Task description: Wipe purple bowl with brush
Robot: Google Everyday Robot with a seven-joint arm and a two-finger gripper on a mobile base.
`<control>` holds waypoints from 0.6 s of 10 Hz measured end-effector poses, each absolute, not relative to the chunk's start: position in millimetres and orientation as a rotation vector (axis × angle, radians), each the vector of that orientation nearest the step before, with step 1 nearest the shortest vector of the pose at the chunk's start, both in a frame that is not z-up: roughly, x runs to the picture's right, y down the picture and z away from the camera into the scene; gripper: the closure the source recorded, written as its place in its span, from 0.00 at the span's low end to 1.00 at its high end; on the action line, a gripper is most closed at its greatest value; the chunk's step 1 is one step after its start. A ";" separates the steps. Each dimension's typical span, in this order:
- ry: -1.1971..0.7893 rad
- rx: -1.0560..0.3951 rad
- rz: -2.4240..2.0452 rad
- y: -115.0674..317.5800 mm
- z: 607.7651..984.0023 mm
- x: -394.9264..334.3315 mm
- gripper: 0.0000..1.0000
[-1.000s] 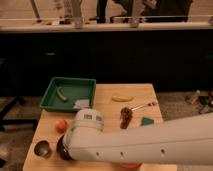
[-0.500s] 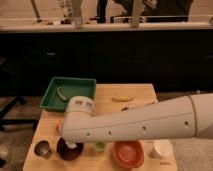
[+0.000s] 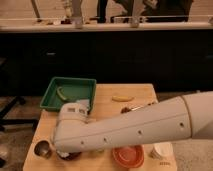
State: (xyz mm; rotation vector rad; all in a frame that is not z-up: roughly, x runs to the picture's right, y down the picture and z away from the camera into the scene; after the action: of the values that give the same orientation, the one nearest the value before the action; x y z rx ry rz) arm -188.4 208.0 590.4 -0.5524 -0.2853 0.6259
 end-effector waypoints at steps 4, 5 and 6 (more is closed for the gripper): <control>-0.219 -0.497 0.690 198.0 597.0 -128.1 1.00; -0.204 -0.482 0.700 189.8 603.4 -117.2 1.00; -0.198 -0.475 0.703 183.9 608.6 -113.5 1.00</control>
State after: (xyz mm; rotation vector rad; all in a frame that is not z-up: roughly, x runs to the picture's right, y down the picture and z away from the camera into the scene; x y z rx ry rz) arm -113.5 183.9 608.6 -0.4752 -0.1983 0.7032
